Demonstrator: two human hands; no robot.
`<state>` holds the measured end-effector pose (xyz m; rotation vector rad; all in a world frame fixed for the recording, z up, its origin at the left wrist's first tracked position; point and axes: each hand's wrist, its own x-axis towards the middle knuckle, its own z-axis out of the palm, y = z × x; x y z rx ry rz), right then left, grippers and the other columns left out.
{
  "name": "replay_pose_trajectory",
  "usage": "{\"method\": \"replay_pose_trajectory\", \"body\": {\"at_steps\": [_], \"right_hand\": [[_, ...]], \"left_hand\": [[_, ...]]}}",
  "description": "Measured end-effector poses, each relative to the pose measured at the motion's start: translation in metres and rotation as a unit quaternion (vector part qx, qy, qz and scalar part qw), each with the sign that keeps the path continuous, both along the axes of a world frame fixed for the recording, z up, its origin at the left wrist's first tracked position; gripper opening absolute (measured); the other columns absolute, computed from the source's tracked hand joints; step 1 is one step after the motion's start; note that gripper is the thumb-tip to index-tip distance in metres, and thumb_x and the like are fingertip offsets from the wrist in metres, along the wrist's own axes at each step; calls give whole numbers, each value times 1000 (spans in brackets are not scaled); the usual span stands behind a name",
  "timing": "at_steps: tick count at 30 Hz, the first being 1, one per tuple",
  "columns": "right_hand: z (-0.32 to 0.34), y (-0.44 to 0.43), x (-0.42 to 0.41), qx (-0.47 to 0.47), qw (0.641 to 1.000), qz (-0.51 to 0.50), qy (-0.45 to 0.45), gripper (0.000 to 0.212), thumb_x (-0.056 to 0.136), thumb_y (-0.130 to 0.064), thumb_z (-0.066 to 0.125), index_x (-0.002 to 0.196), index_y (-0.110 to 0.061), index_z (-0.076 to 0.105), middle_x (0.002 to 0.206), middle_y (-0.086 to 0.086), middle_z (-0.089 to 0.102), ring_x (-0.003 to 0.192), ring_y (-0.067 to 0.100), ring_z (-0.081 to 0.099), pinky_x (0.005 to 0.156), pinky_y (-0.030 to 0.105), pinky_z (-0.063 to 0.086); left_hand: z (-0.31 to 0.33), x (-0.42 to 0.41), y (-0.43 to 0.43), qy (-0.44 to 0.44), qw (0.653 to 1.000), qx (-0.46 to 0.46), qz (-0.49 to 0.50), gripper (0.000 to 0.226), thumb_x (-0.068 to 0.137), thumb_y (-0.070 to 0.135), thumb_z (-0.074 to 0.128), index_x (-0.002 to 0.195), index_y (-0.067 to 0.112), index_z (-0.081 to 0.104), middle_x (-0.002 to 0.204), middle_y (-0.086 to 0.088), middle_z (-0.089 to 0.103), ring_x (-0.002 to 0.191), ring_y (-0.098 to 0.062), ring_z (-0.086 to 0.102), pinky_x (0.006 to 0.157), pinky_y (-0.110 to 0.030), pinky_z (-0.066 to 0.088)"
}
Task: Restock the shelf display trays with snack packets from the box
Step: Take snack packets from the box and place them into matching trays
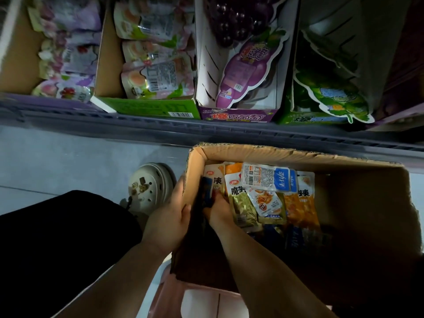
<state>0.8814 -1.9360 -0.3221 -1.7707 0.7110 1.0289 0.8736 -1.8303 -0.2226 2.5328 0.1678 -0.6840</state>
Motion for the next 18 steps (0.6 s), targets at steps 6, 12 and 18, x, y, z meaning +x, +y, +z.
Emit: {"method": "replay_pose_trajectory", "body": {"at_steps": [6, 12, 18], "right_hand": [[1, -17, 0, -39, 997, 60, -37, 36, 86, -3, 49, 121, -6, 50, 119, 16, 59, 108, 32, 56, 87, 34, 47], [33, -35, 2, -41, 995, 65, -64, 31, 88, -7, 49, 119, -9, 50, 107, 10, 61, 97, 26, 59, 74, 27, 45], [107, -66, 10, -67, 983, 101, -134, 26, 90, -8, 50, 115, -11, 55, 111, 6, 64, 87, 16, 60, 69, 23, 50]], "left_hand": [[4, -2, 0, -21, 999, 27, -15, 61, 96, 20, 35, 124, 37, -17, 121, -10, 58, 76, -19, 62, 61, -26, 44], [3, -1, 0, 16, 998, 62, -18, 66, 96, 20, 36, 145, 27, -8, 115, -11, 62, 82, -23, 62, 65, -29, 47], [42, 5, -5, 0, 998, -39, 43, 73, 92, 21, 50, 146, 23, 1, 152, -6, 19, 134, -24, 31, 100, -32, 33]]}}
